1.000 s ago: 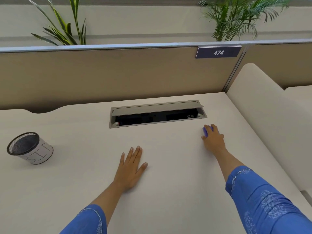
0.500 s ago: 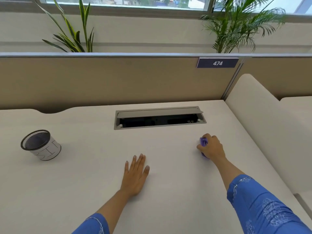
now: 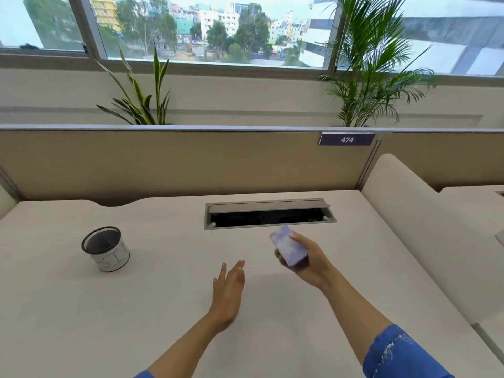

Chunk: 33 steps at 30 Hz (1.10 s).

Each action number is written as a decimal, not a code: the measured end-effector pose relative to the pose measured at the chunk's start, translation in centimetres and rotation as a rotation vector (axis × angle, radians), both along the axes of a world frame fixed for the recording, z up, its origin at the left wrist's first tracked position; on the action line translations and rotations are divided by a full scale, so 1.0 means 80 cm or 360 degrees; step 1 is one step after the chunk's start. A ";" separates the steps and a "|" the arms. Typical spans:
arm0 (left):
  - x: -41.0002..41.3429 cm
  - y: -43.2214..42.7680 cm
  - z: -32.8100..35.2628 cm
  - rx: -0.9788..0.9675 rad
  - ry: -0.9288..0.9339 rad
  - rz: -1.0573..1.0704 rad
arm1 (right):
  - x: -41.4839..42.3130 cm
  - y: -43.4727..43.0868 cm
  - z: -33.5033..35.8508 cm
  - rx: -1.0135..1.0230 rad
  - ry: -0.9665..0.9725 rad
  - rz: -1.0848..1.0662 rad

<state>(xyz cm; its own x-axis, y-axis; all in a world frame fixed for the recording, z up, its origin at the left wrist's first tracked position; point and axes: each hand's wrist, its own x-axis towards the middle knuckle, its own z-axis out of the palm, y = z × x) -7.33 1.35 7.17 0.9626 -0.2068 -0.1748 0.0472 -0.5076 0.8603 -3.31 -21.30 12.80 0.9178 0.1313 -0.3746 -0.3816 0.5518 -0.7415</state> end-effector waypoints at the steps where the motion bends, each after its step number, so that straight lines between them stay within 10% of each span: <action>1: -0.002 0.002 0.015 -0.0072 -0.0014 0.0036 | -0.005 0.018 0.006 0.0043 -0.0054 0.0042; 12: -0.041 0.049 0.120 -0.0768 0.0082 0.0295 | -0.090 0.190 0.029 0.0043 -0.0333 -0.0217; 22: -0.077 0.085 0.138 -0.1764 0.0552 0.0402 | -0.148 0.276 0.056 -0.0694 -0.0725 -0.0270; 33: -0.089 0.120 0.129 -0.1680 0.0550 0.0365 | -0.149 0.285 0.054 -0.1652 -0.0801 -0.0361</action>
